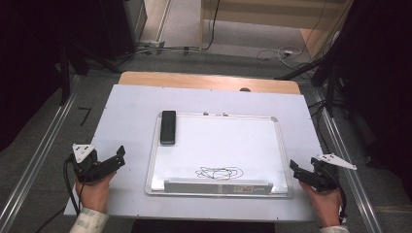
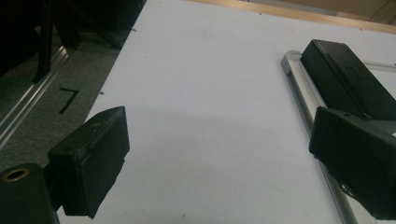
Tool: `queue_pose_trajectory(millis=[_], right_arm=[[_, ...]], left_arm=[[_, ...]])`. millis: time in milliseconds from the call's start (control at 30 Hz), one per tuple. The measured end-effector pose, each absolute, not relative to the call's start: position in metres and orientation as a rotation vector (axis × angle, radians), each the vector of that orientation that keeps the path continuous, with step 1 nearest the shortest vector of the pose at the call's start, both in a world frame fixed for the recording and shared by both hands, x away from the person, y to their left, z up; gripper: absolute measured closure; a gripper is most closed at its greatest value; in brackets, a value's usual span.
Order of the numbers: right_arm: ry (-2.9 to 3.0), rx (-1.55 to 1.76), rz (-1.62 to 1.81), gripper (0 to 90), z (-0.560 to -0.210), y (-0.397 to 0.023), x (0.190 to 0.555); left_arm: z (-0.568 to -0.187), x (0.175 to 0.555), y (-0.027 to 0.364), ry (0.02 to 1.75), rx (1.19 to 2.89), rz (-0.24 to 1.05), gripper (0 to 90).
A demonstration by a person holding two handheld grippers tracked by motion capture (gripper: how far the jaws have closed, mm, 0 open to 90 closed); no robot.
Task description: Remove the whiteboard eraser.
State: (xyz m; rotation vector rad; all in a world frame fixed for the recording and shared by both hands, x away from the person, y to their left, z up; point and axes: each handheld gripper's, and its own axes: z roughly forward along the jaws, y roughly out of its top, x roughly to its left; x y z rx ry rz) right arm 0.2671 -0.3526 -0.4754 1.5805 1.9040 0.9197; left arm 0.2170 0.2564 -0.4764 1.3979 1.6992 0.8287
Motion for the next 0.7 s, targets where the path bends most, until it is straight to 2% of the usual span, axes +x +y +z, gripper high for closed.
queue_pose_trajectory(millis=[500,700], right_arm=[[1.899,1.601,0.889,17.4,-0.477,-0.352,0.268],[1.897,1.602,0.885,17.4,-0.476,-0.352,0.267]], left_arm=[[-0.477,0.228,0.247,1.708,1.405,0.745,6.0],[-0.477,0.234,0.241,1.699,1.415,0.751,6.0]])
